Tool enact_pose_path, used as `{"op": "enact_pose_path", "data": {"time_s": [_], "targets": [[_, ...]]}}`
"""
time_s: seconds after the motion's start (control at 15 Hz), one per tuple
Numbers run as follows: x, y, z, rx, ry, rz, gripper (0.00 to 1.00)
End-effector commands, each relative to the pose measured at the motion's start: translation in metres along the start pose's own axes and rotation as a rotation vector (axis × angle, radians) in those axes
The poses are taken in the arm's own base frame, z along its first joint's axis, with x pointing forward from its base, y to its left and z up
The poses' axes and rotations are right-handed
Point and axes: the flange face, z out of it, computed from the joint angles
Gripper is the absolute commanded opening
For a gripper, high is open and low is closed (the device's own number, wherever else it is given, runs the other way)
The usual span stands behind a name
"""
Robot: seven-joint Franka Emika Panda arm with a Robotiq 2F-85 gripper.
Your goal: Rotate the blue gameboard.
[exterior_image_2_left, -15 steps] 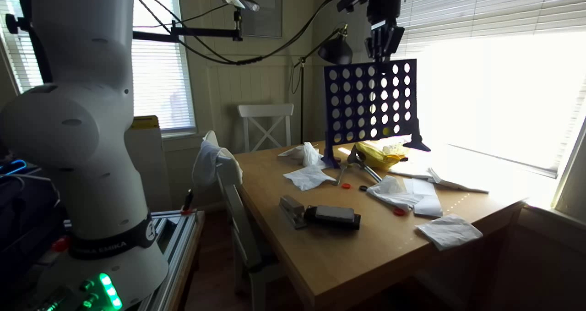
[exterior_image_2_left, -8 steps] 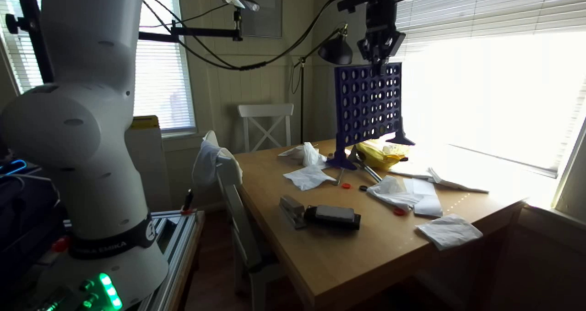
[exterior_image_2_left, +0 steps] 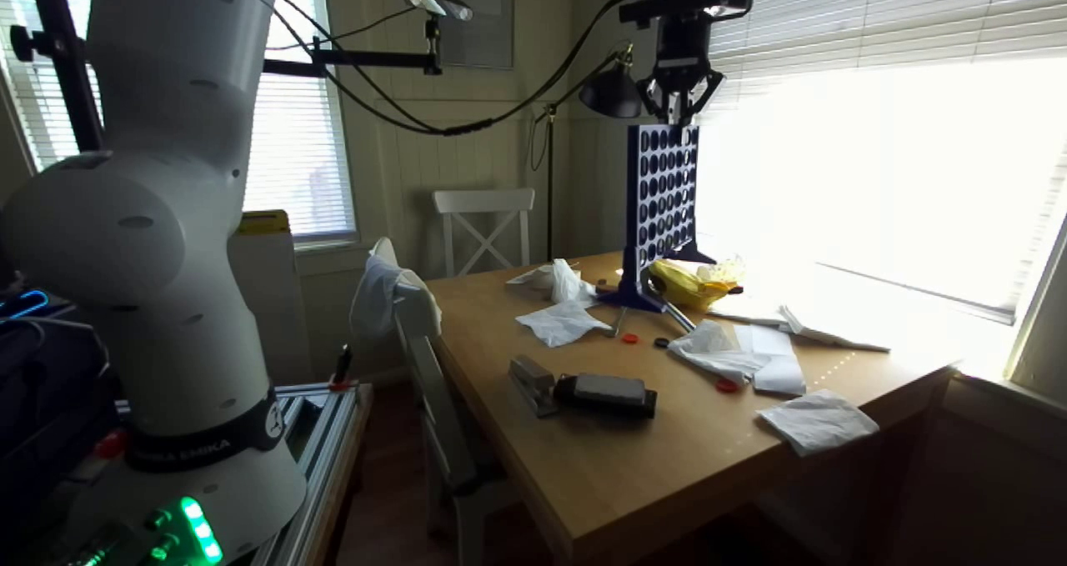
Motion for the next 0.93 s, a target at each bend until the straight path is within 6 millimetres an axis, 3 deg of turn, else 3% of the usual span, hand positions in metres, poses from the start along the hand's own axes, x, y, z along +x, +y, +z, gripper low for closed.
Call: {"op": "enact_pose_path", "data": {"time_s": [0.0, 0.07, 0.47, 0.87], "targets": [[0.001, 0.001, 0.001, 0.001, 0.000, -0.004, 0.18], [0.003, 0.000, -0.002, -0.043, 0.025, -0.078, 0.04], [0.010, 0.001, 0.000, -0.194, 0.006, -0.354, 0.05], [0.024, -0.022, 0.016, -0.231, 0.110, -0.636, 0.04]]}}
